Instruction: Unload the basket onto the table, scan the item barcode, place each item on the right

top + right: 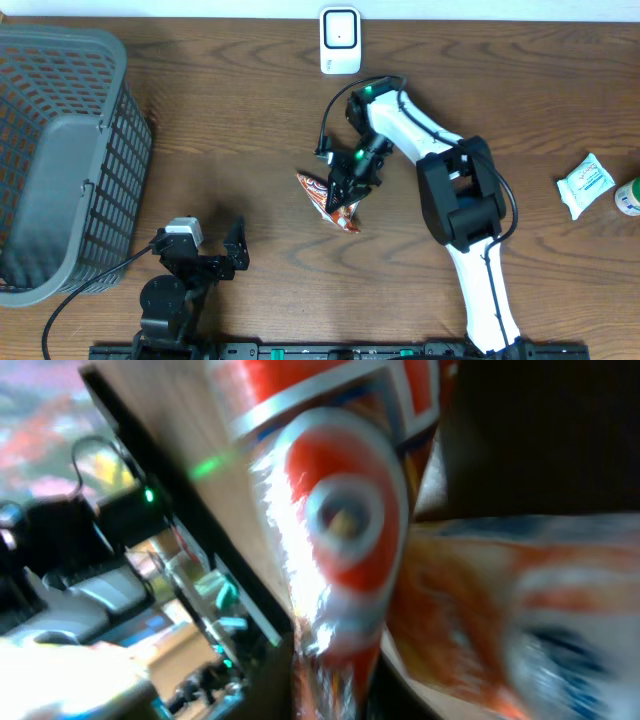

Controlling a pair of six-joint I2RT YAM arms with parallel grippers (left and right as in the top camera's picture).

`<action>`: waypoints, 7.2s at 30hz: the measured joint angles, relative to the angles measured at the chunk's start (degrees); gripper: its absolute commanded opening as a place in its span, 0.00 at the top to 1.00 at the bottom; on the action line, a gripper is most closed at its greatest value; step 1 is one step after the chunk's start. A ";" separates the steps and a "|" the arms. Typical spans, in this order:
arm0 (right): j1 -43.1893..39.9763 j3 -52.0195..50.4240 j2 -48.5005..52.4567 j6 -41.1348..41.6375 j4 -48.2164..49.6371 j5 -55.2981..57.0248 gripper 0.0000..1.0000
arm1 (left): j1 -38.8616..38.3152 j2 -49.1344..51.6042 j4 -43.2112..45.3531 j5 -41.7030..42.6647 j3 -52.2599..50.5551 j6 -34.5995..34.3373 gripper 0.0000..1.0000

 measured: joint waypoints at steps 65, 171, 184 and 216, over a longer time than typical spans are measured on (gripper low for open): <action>14.67 1.86 -3.65 23.08 26.91 22.58 0.01 | 0.00 0.00 0.00 0.00 0.00 0.00 0.02; 22.05 6.23 -1.22 50.93 3.65 78.34 0.35 | 0.00 0.00 0.00 0.00 0.00 0.00 0.02; 16.26 13.68 -1.81 50.88 -6.62 79.91 0.28 | 0.00 0.00 0.00 0.00 0.00 0.00 0.02; 14.80 -20.46 -4.83 49.16 8.48 104.15 0.18 | 0.00 0.00 0.00 0.00 0.00 0.00 0.02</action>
